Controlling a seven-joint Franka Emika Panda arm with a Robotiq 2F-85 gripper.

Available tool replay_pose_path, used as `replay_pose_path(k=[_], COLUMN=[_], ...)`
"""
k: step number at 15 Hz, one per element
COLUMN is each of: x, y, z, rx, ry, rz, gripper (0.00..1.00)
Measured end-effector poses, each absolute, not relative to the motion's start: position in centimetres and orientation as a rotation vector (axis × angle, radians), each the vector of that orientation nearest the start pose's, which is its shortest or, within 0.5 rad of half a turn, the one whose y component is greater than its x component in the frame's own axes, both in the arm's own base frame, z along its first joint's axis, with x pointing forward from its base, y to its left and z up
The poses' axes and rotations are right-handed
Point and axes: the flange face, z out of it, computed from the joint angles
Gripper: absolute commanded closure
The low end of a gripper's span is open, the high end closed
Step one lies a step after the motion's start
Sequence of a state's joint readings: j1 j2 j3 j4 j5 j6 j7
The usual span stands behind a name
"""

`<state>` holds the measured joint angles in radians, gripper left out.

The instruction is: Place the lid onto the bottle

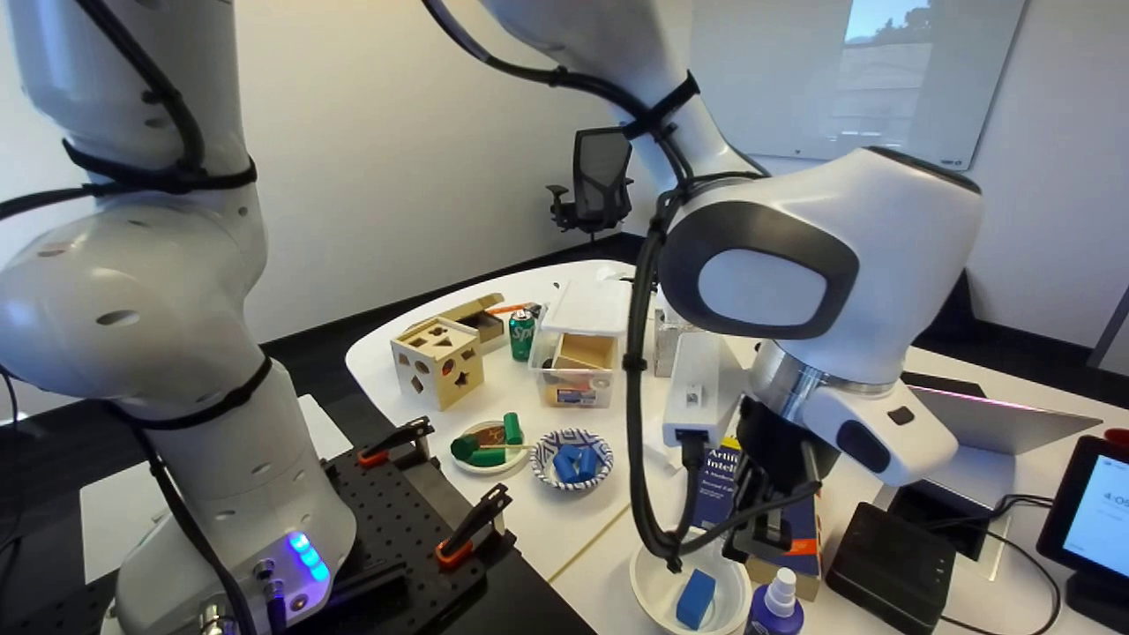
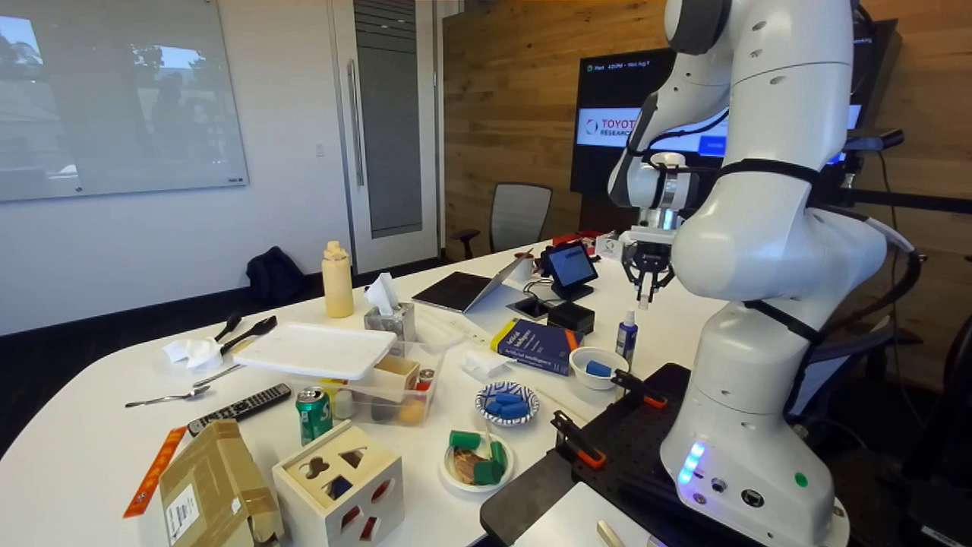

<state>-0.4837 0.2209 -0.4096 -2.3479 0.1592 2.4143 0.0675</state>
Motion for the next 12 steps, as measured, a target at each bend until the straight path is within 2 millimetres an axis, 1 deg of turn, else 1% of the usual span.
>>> replay_pose_path(k=[2,6,9,12], x=[31.1,31.3,31.1,31.2], y=[-38.7,-39.0,-39.3,-39.5], z=[24.0,24.8,24.7,24.0], rx=[-2.643,-2.635,-2.61,-2.564], ry=[1.605,1.645,1.67,1.706], rz=[0.113,0.053,0.05,0.052], gripper=[0.94,0.94,0.94,0.94])
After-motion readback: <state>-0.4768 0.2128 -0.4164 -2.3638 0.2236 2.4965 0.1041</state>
